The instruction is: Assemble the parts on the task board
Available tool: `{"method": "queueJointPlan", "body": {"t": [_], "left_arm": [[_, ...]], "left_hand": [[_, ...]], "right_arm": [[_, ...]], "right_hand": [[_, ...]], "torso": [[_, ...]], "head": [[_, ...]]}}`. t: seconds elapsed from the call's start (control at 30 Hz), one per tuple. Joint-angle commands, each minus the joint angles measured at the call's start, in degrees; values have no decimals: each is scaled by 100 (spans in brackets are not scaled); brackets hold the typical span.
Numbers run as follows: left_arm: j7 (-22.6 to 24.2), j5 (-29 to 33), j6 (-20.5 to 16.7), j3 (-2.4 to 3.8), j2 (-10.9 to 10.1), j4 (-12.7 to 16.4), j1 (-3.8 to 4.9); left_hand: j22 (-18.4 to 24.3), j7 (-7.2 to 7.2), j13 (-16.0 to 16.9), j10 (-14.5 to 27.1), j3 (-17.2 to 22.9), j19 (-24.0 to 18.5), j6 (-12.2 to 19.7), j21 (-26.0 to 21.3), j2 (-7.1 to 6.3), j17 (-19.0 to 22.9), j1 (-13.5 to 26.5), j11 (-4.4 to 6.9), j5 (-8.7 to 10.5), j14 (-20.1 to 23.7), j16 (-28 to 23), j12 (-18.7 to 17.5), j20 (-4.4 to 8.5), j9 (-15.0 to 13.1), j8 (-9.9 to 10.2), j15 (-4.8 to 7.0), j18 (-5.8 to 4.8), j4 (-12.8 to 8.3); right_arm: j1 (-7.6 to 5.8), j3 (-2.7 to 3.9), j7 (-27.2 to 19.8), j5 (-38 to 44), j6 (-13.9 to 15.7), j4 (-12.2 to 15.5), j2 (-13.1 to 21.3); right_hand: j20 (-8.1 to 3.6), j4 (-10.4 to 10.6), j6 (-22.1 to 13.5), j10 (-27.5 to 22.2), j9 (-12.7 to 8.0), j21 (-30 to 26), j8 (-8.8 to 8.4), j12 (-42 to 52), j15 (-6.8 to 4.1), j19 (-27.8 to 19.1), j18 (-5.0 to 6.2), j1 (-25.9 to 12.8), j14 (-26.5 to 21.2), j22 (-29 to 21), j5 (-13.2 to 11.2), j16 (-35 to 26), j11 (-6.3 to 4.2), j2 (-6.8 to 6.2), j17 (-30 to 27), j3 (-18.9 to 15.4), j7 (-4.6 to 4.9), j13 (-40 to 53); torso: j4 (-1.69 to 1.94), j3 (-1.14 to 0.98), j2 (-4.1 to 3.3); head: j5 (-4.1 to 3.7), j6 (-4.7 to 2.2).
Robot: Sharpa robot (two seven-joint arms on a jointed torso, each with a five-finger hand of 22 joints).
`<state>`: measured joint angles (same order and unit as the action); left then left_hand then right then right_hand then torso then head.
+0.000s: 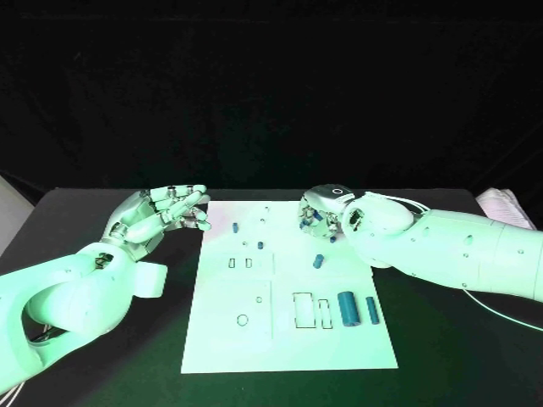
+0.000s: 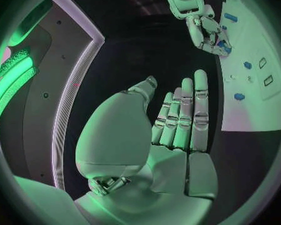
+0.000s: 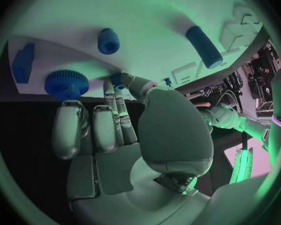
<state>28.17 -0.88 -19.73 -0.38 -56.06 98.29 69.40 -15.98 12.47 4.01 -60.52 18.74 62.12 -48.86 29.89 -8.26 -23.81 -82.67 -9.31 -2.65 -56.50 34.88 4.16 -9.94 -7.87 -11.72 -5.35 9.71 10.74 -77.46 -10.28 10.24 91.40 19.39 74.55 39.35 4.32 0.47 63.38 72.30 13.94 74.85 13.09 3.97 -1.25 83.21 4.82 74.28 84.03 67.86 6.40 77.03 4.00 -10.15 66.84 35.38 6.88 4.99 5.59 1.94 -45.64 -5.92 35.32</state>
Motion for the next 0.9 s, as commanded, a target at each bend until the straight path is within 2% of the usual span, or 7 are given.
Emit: {"method": "queueJointPlan", "body": {"t": [0.03,0.2,0.4,0.6,0.9], "left_arm": [[4,-24,101,6,-3,-8,12],[-5,-24,103,6,-3,-37,13],[-17,-24,102,6,-3,-71,15],[-26,-24,109,6,3,-82,18],[-36,-24,121,6,33,-89,24]], "left_hand": [[-18,48,-9,-28,33,-48,-38,59,18,-12,8,4,-27,44,32,-32,-10,8,16,-3,47,-16],[-40,49,-10,-25,51,-66,-35,91,15,-21,-7,4,-27,52,48,-34,-9,9,19,-1,48,-34],[-76,49,-12,-23,80,-97,-34,145,-4,-32,-43,5,-26,68,69,-34,-7,10,21,1,49,-76],[-102,49,-12,-24,97,-120,-33,184,-17,-38,-59,5,-26,77,82,-33,-6,11,23,1,49,-100],[-102,49,-12,-24,97,-120,-33,184,-17,-38,-59,5,-26,77,82,-33,-6,11,23,1,49,-100]], "right_arm": [[16,1,59,65,412,52,14],[-11,55,226,75,706,140,27],[-48,106,370,84,902,94,-87],[-65,140,497,123,984,-100,-330],[-73,154,484,116,960,-469,-747]], "right_hand": [[-16,-41,68,159,200,30,51,15,-37,29,-63,139,207,41,32,30,-101,155,-10,20,-14,23],[-20,-57,67,171,225,44,70,10,-40,32,-66,145,208,61,38,35,-102,152,-8,24,-15,27],[-21,-67,61,174,241,47,79,4,-41,31,-66,151,206,65,38,34,-103,157,-14,31,-13,29],[-21,-72,29,160,273,56,90,-17,-36,29,-68,135,200,78,26,26,-93,153,-38,37,-1,28],[-17,-81,-16,130,307,75,95,-35,-27,31,-73,117,198,106,17,31,-79,137,-39,45,11,25]], "torso": [[0,-1,-11],[-3,10,-15],[5,8,-28],[36,16,-46],[54,24,-65]], "head": [[-6,-8],[-1,-15],[-26,-44],[-38,-66],[-20,-64]]}}
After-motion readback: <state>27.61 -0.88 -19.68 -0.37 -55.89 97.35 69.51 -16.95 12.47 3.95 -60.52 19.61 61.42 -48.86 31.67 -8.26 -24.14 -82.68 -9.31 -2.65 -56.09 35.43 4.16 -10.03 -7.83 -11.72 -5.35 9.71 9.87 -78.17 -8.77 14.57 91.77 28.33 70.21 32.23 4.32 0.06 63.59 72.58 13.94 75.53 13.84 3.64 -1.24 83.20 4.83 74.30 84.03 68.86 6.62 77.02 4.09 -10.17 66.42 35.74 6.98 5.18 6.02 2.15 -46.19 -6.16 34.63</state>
